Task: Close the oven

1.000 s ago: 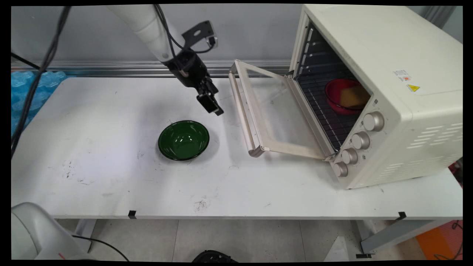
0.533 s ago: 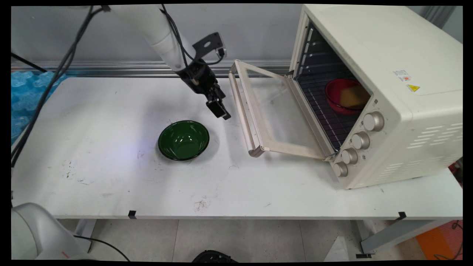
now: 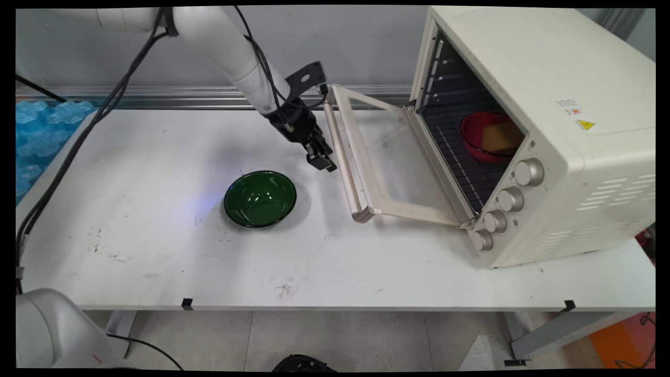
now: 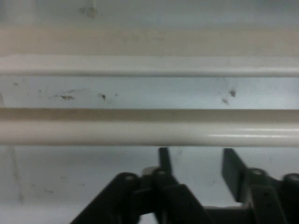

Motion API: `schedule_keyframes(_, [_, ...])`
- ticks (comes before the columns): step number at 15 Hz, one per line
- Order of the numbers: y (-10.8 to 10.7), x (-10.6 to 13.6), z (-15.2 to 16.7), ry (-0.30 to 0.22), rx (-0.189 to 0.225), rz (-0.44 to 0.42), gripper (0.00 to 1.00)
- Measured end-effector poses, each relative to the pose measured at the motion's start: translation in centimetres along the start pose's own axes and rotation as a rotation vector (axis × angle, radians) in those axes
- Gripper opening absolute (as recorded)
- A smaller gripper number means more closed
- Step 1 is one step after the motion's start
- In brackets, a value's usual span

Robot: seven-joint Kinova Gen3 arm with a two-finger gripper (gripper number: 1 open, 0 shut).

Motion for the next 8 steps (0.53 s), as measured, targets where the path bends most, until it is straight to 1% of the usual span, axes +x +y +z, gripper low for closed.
schedule_keyframes(8, [-0.3, -0.7, 2.5, 0.033, 0.005, 0.008, 0.00])
